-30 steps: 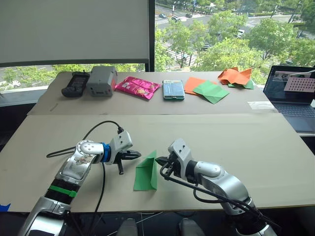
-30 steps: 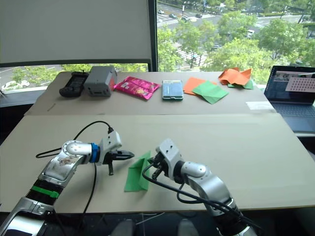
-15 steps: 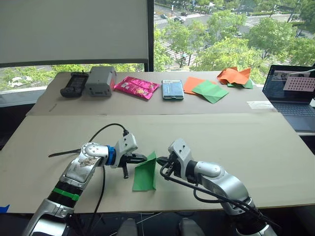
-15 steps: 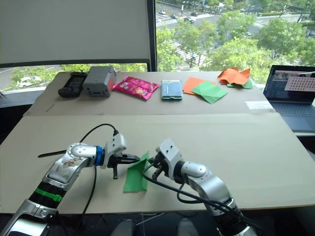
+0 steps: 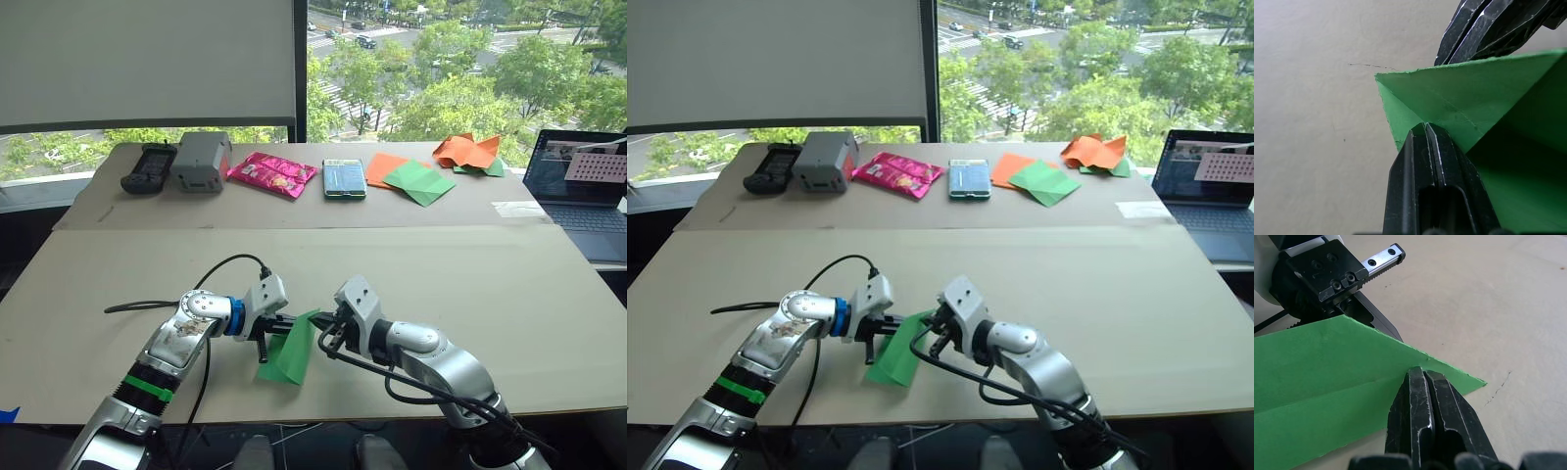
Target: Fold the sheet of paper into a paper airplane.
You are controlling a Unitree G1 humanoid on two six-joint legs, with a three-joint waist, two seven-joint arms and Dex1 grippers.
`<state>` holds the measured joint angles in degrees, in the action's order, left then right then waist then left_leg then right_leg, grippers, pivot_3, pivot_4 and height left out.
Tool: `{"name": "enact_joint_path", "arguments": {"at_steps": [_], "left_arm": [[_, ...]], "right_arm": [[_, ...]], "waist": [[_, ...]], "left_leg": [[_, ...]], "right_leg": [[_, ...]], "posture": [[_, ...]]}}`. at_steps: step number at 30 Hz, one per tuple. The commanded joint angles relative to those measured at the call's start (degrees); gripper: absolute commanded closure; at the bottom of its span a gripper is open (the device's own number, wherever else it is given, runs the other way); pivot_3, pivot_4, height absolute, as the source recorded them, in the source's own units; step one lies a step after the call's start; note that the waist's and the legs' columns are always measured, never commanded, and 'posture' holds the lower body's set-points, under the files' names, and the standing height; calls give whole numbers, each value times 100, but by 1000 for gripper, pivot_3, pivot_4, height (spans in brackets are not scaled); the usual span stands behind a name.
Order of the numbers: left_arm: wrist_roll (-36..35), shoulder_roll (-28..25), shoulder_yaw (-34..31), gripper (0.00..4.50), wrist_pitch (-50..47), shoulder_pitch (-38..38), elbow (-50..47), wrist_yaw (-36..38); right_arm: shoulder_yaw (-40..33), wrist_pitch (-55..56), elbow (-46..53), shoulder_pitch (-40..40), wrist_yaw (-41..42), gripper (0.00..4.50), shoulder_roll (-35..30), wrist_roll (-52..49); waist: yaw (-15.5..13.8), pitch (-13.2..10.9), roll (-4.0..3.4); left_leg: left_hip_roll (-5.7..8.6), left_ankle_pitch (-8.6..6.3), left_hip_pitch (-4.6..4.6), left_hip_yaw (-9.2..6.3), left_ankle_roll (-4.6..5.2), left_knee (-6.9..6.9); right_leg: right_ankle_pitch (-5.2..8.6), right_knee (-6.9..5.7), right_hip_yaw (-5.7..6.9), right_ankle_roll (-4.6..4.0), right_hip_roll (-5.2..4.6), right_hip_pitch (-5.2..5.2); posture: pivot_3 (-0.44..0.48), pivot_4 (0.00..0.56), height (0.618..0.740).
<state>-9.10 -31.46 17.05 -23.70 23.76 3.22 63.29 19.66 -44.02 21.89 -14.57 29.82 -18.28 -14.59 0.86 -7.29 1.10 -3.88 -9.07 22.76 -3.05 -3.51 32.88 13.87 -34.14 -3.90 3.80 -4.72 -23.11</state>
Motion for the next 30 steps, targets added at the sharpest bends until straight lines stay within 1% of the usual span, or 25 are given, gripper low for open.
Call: {"name": "enact_joint_path", "arguments": {"at_steps": [1, 7, 12, 22, 30], "left_arm": [[-68, 63, 2, 4463, 70, 4, -55, 47], [-209, 131, -7, 4463, -54, -43, -175, 166], [-120, 65, 76, 4463, 28, -163, -46, 261], [-88, -155, -240, 4463, 104, -284, 276, 87], [-46, -234, -278, 4463, 115, -363, 247, 40]], "right_arm": [[2, 161, 94, -80, -1, 4500, 80, 12], [13, 161, 62, -88, 15, 4500, 119, 54], [51, 179, -13, -114, 34, 4500, 128, 99], [179, 201, -117, -146, 107, 4500, 120, 224], [450, 212, -697, -483, 158, 4500, 234, 449]], "waist": [[-5, 0, 0], [-4, 0, -1], [0, 1, -2], [19, 9, -14], [24, 14, -20]], "left_leg": [[0, 0, 0, 0, 0, 0], [0, 0, 0, 0, 0, 0], [-3, 1, -1, -3, 2, 0], [-8, 1, -6, -14, 2, 0], [-9, 1, -12, -14, 1, 0]], "right_leg": [[0, 0, 0, 0, 0, 0], [0, 0, -2, 0, 1, 2], [0, 0, -8, 0, 10, 2], [-1, -1, -15, -2, 25, 4], [-1, -5, -15, -2, 27, 6]], "posture": [[0, 150, 718], [0, 150, 718], [0, 150, 718], [0, 150, 718], [0, 150, 718]]}}
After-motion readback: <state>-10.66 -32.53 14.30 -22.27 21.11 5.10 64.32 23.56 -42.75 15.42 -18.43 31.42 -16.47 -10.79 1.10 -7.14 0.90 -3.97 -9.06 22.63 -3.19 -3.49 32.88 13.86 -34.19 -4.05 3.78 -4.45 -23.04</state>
